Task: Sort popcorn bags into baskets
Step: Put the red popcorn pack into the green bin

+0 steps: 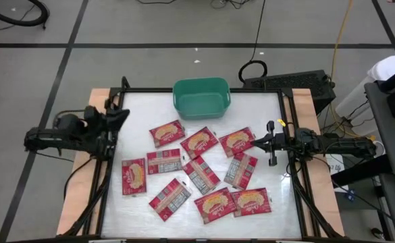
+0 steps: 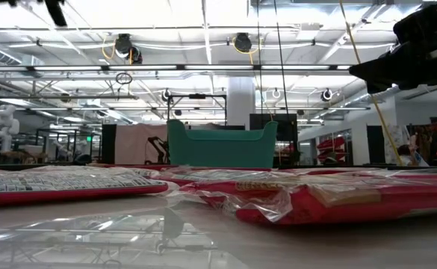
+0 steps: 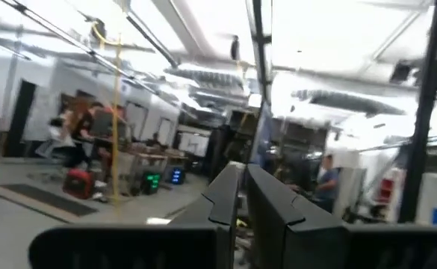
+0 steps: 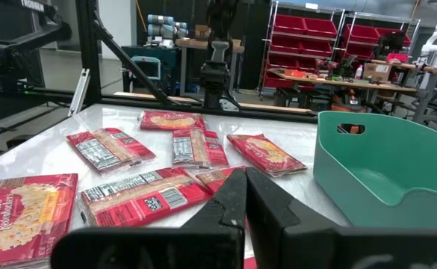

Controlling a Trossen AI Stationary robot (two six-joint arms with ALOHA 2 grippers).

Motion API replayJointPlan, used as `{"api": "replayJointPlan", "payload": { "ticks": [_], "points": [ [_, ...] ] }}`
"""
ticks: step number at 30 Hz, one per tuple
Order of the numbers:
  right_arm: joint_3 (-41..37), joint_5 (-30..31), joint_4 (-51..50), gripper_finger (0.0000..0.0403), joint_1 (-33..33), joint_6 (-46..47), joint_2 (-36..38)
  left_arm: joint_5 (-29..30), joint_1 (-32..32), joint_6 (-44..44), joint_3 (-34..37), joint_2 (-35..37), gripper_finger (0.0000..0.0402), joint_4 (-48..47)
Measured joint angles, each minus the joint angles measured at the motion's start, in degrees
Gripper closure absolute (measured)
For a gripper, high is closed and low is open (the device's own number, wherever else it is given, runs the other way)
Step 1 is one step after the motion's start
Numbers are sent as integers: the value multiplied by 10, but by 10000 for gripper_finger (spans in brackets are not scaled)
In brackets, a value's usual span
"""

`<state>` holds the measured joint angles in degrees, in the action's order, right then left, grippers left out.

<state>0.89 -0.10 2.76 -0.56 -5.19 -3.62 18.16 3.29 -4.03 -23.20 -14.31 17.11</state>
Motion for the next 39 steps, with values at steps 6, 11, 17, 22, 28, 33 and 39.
{"api": "replayJointPlan", "payload": {
  "ticks": [6,11,17,22,28,33,39],
  "points": [
    [0,0,0,403,0,0,0,2,0,39,-163,-100,369,-117],
    [0,0,0,403,0,0,0,4,0,40,-286,-188,369,-157],
    [0,0,0,403,0,0,0,19,0,38,-434,-290,369,-208],
    [0,0,0,403,0,0,0,26,0,36,-561,-378,369,-304],
    [0,0,22,403,0,0,0,24,0,10,-675,-466,369,-404],
    [0,0,73,403,0,21,0,18,0,-8,-696,-505,369,-446],
    [0,1,148,403,0,108,0,24,0,-37,-696,-550,369,-627]
  ]
}}
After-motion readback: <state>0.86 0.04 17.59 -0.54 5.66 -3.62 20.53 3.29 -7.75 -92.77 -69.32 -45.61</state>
